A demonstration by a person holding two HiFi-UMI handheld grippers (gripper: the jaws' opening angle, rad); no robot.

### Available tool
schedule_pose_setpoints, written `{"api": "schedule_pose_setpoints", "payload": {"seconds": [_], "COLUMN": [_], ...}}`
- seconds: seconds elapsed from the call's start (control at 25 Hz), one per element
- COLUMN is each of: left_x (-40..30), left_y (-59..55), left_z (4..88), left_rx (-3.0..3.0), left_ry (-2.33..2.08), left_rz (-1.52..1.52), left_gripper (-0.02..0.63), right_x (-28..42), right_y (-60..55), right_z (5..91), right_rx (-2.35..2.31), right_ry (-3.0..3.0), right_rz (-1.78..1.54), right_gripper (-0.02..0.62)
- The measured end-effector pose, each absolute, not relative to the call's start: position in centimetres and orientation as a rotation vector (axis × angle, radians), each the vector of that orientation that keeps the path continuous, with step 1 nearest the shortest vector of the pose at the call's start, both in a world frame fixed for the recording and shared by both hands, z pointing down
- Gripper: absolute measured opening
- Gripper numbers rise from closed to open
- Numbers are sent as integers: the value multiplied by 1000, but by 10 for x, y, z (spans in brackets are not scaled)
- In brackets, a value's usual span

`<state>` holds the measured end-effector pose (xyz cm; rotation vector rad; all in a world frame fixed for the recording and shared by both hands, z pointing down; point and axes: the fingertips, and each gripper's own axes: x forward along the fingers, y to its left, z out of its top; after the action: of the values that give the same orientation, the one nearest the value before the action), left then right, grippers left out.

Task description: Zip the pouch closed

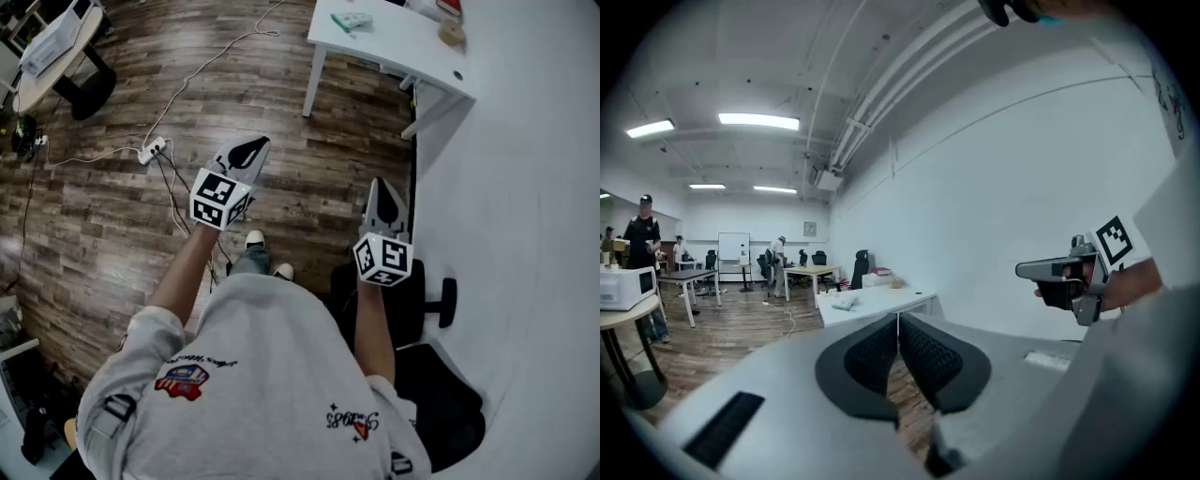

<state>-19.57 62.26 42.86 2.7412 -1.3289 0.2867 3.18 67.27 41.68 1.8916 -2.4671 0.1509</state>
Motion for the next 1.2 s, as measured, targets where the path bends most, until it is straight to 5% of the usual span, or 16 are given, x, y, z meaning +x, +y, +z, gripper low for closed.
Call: {"api": "schedule_pose_setpoints", "payload": {"seconds": [0.28,0.6,1.2], "left_x": [-204,-200,-247], "left_y": [619,591,501], "left_z": [425,433,439], "left_rx": [2741,2754,2770], "left_ry": [-1345,-1315,-1214], "left_rz": [256,195,161], "left_gripper": [62,330,345], "right_x": [27,22,-12], "right_y": [660,635,564], "right_z": [415,418,414], "right_rx": [1847,1858,1972], "right_ry": [-2507,-2490,-2413], "right_rz": [151,61,49], "right_gripper": [48,350,388]}}
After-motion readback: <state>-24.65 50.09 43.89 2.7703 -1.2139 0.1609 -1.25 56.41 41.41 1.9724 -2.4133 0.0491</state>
